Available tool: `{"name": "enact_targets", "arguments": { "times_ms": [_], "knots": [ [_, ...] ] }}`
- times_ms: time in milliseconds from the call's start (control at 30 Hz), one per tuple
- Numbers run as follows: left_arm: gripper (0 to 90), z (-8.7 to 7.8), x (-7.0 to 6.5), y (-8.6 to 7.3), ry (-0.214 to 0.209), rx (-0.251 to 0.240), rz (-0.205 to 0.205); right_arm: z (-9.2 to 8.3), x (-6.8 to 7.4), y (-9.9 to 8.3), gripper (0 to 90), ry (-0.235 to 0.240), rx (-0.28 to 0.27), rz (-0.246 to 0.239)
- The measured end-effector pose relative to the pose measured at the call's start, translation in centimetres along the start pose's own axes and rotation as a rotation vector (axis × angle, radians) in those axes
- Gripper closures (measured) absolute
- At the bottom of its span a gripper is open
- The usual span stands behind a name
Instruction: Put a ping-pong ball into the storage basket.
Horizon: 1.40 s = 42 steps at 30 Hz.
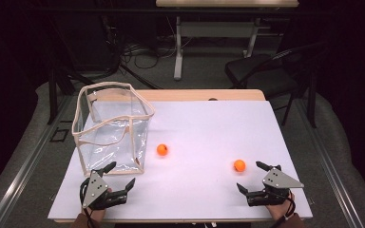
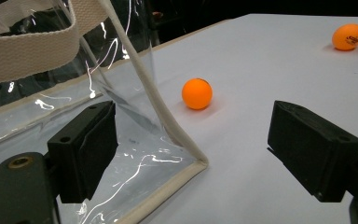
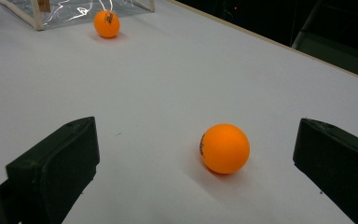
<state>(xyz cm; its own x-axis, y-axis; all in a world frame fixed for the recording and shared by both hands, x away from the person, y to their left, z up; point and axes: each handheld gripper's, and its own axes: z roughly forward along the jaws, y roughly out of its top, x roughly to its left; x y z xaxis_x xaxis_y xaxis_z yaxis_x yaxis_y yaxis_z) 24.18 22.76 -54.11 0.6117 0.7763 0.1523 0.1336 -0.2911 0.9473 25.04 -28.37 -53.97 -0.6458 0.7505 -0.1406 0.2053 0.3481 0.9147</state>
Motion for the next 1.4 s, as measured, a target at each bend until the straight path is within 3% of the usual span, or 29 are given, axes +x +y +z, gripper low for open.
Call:
{"name": "enact_targets", "arguments": {
  "times_ms": [533, 800, 1400],
  "knots": [
    [15.8, 0.5, -0.1, 0.0, -0.006, 0.013, 0.010, 0.4, -0.4, 0.1, 0.0, -0.022, 0.036, 0.018],
    [15.8, 0.3, -0.2, 0.0, -0.005, 0.015, 0.010, 1.1, -0.6, 0.6, 0.0, -0.035, 0.075, 0.014],
    [15.8, 0.2, -0.2, 0.0, -0.005, 0.016, 0.019, 3.2, -2.0, 1.2, 0.0, -0.028, 0.170, 0.062]
  ]
}}
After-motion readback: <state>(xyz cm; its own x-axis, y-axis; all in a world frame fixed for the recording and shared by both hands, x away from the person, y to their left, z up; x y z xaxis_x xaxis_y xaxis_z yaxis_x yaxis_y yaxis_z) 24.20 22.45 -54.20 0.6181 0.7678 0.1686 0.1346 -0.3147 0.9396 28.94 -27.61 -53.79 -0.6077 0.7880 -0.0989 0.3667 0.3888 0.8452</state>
